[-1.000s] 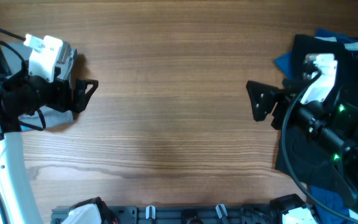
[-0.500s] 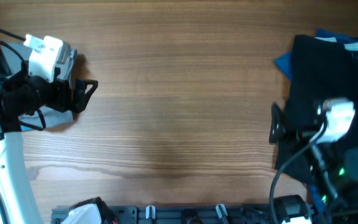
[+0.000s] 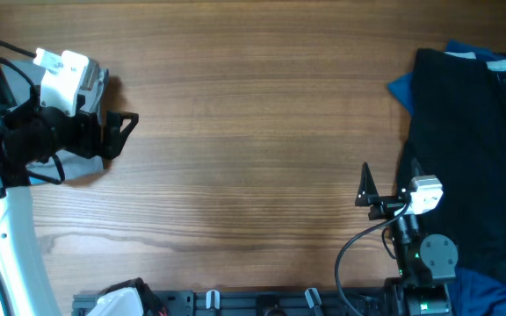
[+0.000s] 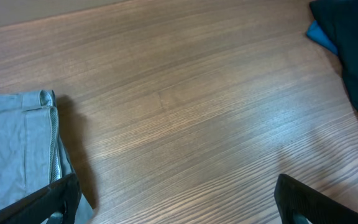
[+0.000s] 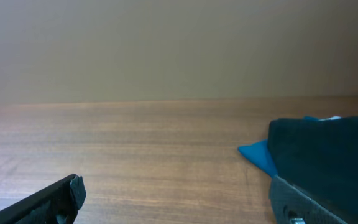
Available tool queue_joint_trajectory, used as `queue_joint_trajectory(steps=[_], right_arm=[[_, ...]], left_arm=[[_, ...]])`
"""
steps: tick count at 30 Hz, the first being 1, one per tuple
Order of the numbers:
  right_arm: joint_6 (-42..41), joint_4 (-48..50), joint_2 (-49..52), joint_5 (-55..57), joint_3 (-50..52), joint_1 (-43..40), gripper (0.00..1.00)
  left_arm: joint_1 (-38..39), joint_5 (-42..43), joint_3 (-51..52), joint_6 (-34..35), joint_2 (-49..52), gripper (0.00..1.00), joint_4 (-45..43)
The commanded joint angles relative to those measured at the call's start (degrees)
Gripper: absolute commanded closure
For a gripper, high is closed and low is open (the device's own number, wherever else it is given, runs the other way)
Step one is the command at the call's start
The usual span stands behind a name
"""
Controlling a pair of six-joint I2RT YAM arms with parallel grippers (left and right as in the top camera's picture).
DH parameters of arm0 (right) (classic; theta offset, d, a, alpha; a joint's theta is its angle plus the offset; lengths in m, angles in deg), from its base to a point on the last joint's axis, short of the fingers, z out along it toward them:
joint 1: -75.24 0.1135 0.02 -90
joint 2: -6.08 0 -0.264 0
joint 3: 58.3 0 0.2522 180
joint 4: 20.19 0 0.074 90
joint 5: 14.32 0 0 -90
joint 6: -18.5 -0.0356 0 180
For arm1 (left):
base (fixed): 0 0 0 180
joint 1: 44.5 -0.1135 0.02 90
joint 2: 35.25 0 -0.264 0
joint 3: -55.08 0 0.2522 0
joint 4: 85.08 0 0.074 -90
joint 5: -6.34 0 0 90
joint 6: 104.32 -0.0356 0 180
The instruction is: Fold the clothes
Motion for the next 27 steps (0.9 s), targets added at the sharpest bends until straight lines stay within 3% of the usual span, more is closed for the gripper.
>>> queue_joint_trajectory(steps=[1, 15, 18, 19, 22, 25, 27], right_arm=[[0.7, 0.8, -0.8, -0.8, 0.0, -0.2, 0.00], [0.7, 0.8, -0.7, -0.8, 0.0, -0.2, 0.00], [0.7, 0.8, -0.7, -0.8, 0.0, -0.2, 0.00], [0.7, 0.8, -0.7, -0.8, 0.0, -0.2, 0.00], [0.7, 0.8, -0.7, -0.8, 0.0, -0.2, 0.00], [0.7, 0.8, -0.7, -0.8, 0.0, -0.2, 0.00], [0.7, 0.8, -0.7, -0.8, 0.0, -0.2, 0.00]], left_arm=[[0.2, 0.1, -0.1, -0.7, -0.2, 0.00, 0.0], [0.6, 0.1, -0.1, -0.7, -1.5, 0.00, 0.0], [6.2, -0.7, -0.1, -0.8, -7.4, 0.00, 0.0], [8.8, -4.7, -0.1, -1.6, -9.3, 0.00, -0.3], [18.3, -15.6, 4.8, -1.8, -16.9, 0.00, -8.4], [21.4, -16.4, 16.5, 1.5, -24.6, 0.00, -24.7], [21.4, -16.4, 29.6, 4.0, -32.6, 0.00, -39.3]])
